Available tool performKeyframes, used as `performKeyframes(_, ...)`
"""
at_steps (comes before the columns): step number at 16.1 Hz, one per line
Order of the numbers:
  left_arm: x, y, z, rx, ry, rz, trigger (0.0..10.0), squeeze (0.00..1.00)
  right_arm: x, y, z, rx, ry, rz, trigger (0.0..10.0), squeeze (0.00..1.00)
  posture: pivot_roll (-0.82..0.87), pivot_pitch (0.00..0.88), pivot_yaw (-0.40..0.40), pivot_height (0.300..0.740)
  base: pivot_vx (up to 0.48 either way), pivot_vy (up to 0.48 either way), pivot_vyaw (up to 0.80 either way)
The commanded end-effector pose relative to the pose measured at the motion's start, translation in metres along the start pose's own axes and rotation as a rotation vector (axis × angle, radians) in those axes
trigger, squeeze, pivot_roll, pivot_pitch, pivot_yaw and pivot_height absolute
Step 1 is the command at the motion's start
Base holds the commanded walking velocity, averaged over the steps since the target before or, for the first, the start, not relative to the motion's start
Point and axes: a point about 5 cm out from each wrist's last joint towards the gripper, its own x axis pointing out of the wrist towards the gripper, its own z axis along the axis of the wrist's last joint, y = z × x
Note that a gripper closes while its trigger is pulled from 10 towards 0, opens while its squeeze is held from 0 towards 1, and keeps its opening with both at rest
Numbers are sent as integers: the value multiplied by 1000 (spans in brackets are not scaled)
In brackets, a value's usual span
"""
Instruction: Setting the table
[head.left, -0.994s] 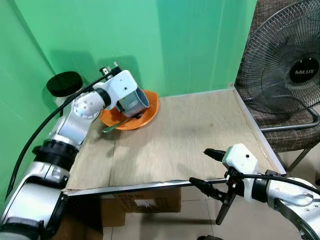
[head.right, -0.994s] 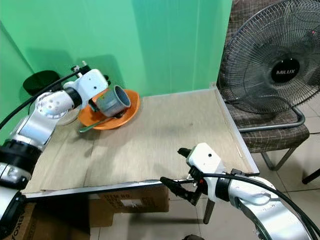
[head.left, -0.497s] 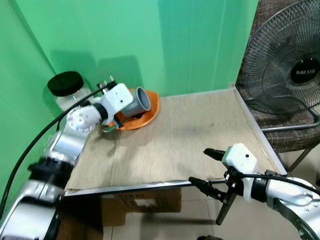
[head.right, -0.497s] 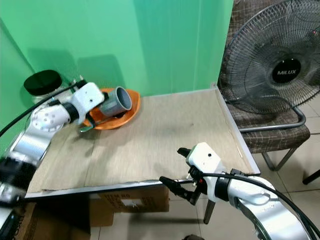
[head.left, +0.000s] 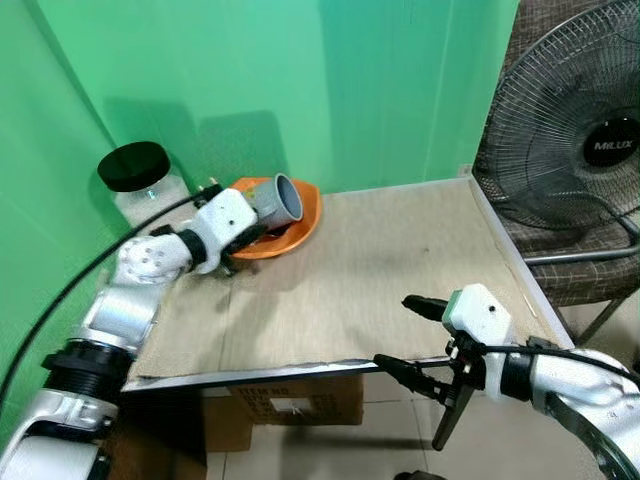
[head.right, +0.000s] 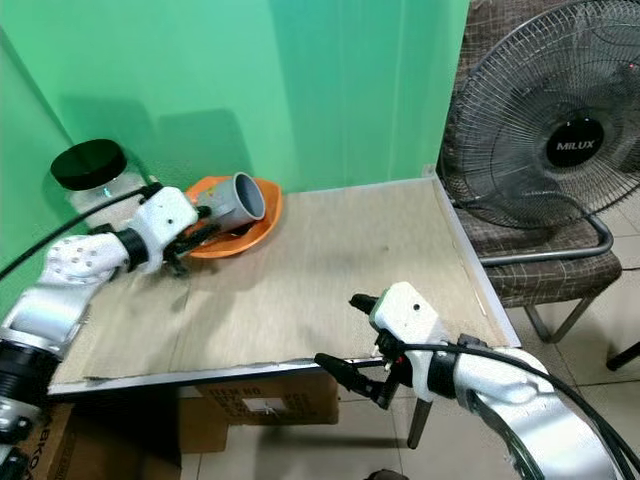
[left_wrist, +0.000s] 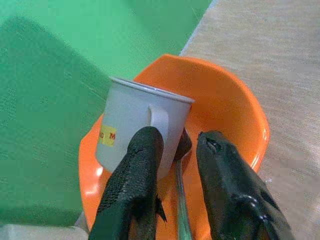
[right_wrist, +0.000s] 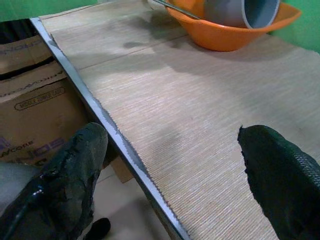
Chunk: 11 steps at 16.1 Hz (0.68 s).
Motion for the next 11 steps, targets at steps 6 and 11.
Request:
performKeyframes(6,9,13,-2,15,9,18,10000,1000,3,1,3,-3,-14,24,10000,0,-93,0,135,740,0,0,0)
performKeyframes(11,25,15,-4,63,16,56,10000,0,2,2,2,1,-13,15,10000,0,-108,0,142,740,0,0,0)
